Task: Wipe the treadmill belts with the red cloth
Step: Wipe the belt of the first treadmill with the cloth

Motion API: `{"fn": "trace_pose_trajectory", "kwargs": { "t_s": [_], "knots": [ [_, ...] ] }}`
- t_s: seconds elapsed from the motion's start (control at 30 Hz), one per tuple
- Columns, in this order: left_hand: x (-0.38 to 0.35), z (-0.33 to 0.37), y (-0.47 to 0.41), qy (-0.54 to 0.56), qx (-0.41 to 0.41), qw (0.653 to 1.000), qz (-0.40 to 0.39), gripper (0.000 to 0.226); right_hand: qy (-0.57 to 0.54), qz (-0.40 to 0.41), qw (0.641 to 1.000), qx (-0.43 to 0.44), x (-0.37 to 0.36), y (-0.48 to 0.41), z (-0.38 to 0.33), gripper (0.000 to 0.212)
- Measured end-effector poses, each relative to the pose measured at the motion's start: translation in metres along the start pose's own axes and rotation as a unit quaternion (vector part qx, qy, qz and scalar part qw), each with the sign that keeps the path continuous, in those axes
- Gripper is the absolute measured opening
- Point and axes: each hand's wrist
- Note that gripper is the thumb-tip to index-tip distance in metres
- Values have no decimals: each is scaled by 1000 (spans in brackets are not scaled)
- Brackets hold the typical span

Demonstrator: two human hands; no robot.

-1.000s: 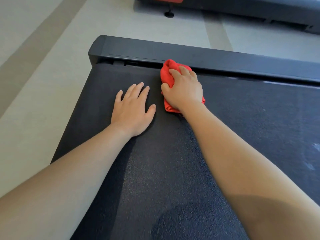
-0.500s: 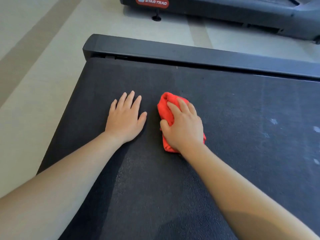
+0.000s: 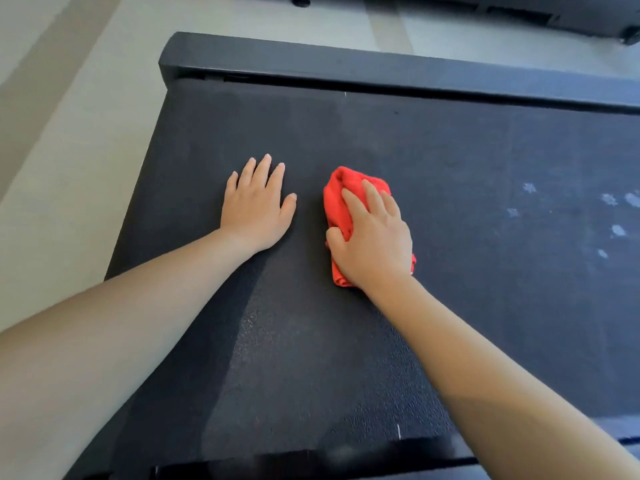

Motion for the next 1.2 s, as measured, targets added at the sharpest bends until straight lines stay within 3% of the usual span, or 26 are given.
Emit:
{"fn": "trace_pose_trajectory", "kwargs": {
  "t_s": [0.23, 0.6, 0.97, 1.2],
  "knots": [
    [-1, -19, 28, 11, -94, 995, 14, 58, 0, 35, 999, 17, 6, 124, -15, 64],
    [2, -35, 68, 35, -148, 988, 7, 55, 13, 20, 999, -26, -1, 61, -26, 62],
    [2, -49, 71, 67, -181, 981, 16, 51, 62, 36, 995, -71, -23, 162, -93, 71],
    [3, -68, 82, 58, -195, 979, 22, 49, 42, 16, 996, -78, -19, 120, -77, 68]
  ]
}}
Point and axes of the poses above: each hand's wrist, its own y-axis away from the middle knuckle, its own x-axis out of the back of the hand, z = x × y, and after that the axes turned 10 degrees about -y, right-handed
